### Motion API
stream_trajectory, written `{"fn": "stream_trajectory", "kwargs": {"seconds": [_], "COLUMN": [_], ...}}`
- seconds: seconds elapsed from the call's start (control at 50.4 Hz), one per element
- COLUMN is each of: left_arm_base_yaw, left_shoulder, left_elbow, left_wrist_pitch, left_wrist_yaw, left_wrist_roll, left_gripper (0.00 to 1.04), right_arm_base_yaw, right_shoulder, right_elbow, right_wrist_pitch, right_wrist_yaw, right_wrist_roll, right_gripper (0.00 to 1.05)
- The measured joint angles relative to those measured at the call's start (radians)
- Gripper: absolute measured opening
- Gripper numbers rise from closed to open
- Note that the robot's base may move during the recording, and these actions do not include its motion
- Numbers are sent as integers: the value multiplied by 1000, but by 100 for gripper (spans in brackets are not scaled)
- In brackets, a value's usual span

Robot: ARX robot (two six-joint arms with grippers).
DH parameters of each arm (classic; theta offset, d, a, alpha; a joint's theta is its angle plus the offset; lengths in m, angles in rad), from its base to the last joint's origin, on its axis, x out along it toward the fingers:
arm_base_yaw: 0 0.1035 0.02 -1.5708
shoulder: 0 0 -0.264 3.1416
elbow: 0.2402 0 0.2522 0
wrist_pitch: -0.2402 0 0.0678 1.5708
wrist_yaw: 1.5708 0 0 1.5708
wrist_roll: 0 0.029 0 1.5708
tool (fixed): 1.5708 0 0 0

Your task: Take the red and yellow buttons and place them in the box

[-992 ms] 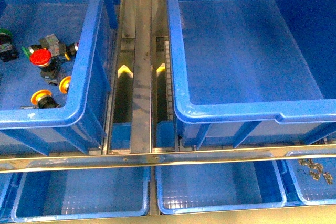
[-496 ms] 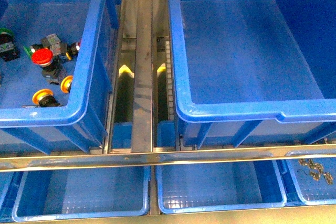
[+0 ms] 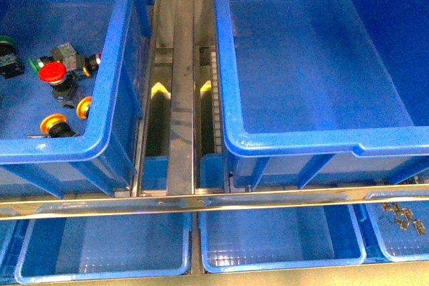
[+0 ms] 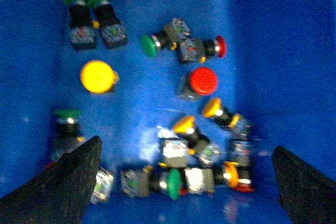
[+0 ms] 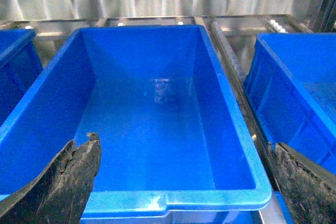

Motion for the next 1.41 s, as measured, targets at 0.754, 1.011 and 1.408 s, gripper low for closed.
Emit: {"fn": "stream_trajectory", "kwargs": {"seconds": [0.754, 1.011, 1.408], "left_arm_base_yaw": [-184, -195, -233], "left_shoulder": [486, 585, 687], "left_elbow": [304, 369, 475], "left_wrist_pitch": [-81, -59, -52], "left_wrist_yaw": [-15, -43, -56], "left_wrist_roll": [406, 415, 419], "left_gripper": [97, 97, 97], "right_arm_base_yaw": [0, 0, 0], "right_shoulder": [0, 0, 0], "right_elbow": [0, 0, 0], "right_wrist_pitch": [0, 0, 0], "right_wrist_yaw": [0, 0, 0], "right_wrist_roll": [0, 0, 0], "right_gripper": [99, 99, 99]}}
